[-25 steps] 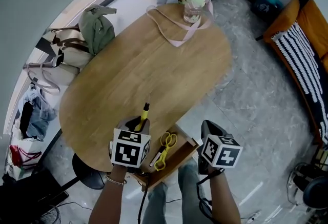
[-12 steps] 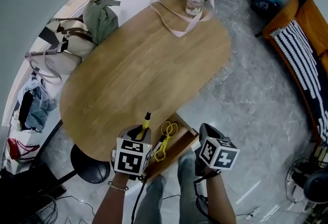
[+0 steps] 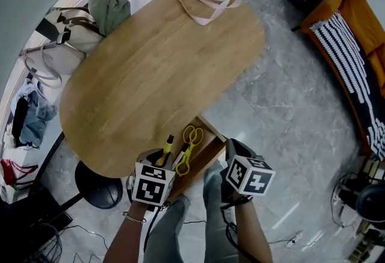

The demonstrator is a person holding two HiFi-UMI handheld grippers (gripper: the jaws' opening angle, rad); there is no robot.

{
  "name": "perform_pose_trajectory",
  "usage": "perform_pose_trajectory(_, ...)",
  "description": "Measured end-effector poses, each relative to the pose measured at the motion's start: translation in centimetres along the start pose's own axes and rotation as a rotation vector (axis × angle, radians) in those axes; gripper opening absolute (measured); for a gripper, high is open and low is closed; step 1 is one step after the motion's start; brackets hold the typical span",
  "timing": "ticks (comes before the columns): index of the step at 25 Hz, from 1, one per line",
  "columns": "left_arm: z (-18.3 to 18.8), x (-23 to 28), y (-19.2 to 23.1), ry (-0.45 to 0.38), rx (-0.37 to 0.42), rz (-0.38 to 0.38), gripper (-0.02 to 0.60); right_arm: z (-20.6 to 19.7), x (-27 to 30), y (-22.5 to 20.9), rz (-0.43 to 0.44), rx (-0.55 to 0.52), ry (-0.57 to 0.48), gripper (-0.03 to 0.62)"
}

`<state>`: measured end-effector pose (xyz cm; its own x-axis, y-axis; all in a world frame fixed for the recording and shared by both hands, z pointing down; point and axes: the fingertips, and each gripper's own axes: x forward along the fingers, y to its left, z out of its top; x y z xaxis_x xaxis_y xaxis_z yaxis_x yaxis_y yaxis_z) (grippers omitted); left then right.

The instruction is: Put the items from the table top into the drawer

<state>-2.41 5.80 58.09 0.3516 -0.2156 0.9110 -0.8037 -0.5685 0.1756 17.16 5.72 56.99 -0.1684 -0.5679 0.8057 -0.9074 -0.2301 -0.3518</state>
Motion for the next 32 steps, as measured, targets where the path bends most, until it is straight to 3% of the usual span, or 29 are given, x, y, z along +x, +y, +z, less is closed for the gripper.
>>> perform_pose_trajectory(9,-4.8,-0.1,-1.5,0.044,0.032,-0.025,0.069,-3.6,-1.9,0.0,-0.023,0.038,-0.004,0.005)
perform_pose_trajectory(16,-6.2,-0.6,-2.0,0.03,0.039,-0.043,0.074,-4.8,-2.7,0.7,-0.033,0.058,-0.011,0.006)
perform_pose_trajectory(17,-6.2,-0.6,-2.1,0.027,0.035,-0.052,0.082,-4.7,-2.7,0.9,-0.028,0.056,-0.013,0.005)
perform_pose_trajectory(19,-6.5,-0.5,-2.3,0.033,0.015,-0.078,0.177,-4.7,-2.9,1.1,-0.017,0.051,-0.018,0.006)
perform_pose_trajectory(26,-6.5,-1.7,-1.3,0.009,-0.029,-0.061,0.174,-5.1,-3.7,0.9,-0.023,0.05,-0.016,0.006)
perform_pose_trajectory(32,-5.0,-5.2,-0.7,-0.048,-0.084,-0.026,0.136,-3.2,-6.0,2.1,-0.013,0.013,-0.019,0.005)
